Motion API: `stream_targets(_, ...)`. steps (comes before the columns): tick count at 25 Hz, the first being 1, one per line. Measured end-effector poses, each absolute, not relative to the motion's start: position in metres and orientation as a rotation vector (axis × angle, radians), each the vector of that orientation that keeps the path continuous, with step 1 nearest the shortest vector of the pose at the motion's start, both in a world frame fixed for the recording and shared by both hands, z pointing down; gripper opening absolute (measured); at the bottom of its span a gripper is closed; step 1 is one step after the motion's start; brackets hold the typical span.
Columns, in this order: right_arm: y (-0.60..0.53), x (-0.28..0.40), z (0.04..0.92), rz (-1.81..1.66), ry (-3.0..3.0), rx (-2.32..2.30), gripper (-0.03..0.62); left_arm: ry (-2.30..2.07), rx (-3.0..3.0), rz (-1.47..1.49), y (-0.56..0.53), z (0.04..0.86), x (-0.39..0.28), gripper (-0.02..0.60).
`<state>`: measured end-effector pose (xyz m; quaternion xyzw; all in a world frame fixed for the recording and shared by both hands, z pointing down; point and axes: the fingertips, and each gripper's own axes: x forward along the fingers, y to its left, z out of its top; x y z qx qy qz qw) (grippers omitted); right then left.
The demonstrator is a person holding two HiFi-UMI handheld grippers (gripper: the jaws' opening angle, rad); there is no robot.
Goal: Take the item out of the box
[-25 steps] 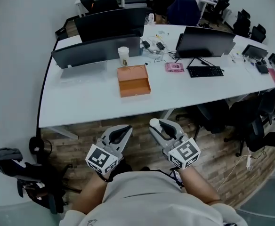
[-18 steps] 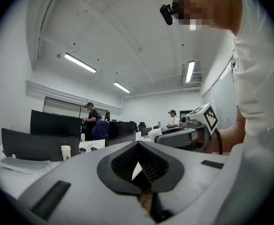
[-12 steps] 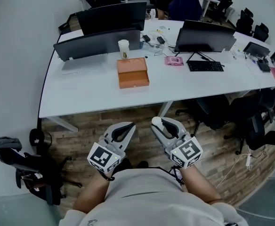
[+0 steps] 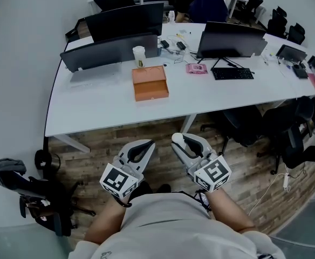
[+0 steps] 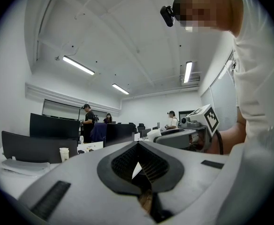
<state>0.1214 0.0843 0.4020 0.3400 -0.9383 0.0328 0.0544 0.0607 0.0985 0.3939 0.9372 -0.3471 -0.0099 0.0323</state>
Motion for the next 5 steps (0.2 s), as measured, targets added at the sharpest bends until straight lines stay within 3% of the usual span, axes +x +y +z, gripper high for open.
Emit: stream_targets(5,0.0882,0.1223,0.4035,0.111,-2.847,1.035,0.129,-1.059,2.883,-0.029,0.1015,0.3928,0.0632,-0.002)
